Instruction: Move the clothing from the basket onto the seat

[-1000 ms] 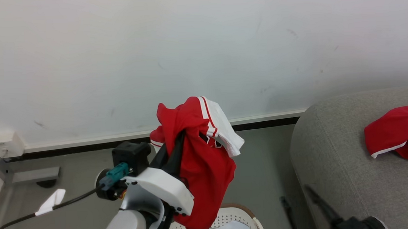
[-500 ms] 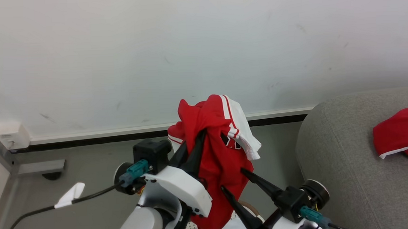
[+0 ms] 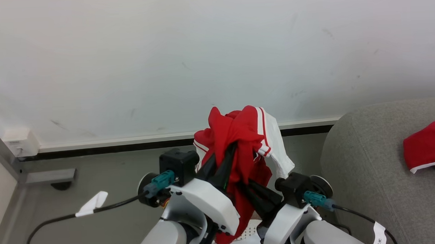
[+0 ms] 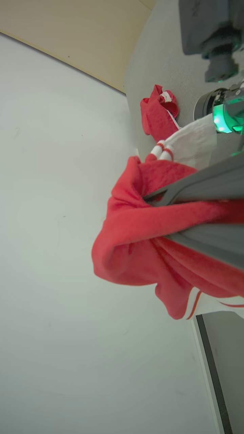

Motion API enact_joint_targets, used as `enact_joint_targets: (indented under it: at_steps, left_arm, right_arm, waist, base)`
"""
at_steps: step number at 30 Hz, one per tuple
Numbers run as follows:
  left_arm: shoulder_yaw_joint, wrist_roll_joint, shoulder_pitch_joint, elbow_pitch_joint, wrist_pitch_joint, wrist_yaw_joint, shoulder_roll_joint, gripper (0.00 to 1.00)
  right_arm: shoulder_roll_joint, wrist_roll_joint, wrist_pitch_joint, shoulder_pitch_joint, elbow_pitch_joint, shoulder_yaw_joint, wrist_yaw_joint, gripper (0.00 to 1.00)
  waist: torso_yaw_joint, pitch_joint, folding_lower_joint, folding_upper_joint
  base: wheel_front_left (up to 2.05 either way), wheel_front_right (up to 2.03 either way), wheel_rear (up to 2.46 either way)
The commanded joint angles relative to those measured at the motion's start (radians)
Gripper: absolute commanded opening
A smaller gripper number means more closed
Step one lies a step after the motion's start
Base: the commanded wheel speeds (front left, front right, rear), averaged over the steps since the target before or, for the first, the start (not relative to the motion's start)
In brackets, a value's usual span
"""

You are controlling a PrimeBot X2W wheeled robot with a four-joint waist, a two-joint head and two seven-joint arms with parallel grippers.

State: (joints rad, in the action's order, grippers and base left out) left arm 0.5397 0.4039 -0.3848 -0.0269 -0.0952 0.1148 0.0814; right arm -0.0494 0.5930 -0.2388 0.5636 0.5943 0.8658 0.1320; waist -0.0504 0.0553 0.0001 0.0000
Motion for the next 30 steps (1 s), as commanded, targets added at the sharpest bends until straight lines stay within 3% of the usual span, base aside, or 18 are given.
enact_joint_targets:
  at_steps: [1, 4, 5, 6, 7, 30]
  left_arm:
    - [-0.001, 0.011, -0.008, -0.003, 0.009, 0.002, 0.004, 0.0]
    - [-0.004, 0.009, -0.009, -0.007, 0.011, 0.007, 0.009, 0.01]
    - [-0.004, 0.008, -0.009, -0.007, 0.011, 0.007, 0.011, 0.16]
    - [-0.004, 0.007, -0.008, -0.007, 0.012, 0.009, 0.012, 0.38]
    - [-0.005, 0.007, -0.007, -0.007, 0.013, 0.011, 0.013, 1.0]
    - [0.005, 0.005, -0.005, -0.011, 0.007, 0.029, 0.034, 1.0]
  right_arm:
    - [0.0, 0.018, -0.012, 0.023, 0.01, 0.012, -0.002, 0.0]
    - [0.0, 0.046, -0.02, 0.043, 0.031, 0.036, -0.002, 0.0]
    - [0.0, 0.052, -0.019, 0.05, 0.038, 0.038, -0.003, 0.0]
    - [0.0, 0.058, -0.021, 0.055, 0.042, 0.04, -0.002, 0.0]
    - [0.0, 0.061, -0.023, 0.059, 0.044, 0.042, -0.002, 0.0]
    - [0.0, 0.013, -0.026, 0.045, 0.019, -0.053, -0.002, 0.0]
  waist:
    - [0.0, 0.0, -0.0001, 0.0]
    - [-0.004, -0.001, -0.0001, 0.0]
    - [-0.006, -0.001, -0.0001, 0.0]
    - [-0.008, -0.001, -0.0001, 0.0]
    - [-0.01, -0.001, -0.0001, 0.0]
    - [-0.032, 0.001, -0.0001, 0.0]
  base:
    - [0.0, 0.0, 0.0]
    - [0.0, 0.0, 0.0]
    - [0.0, 0.0, 0.0]
    - [0.0, 0.0, 0.0]
    - [0.0, 0.0, 0.0]
    - [0.0, 0.0, 0.0]
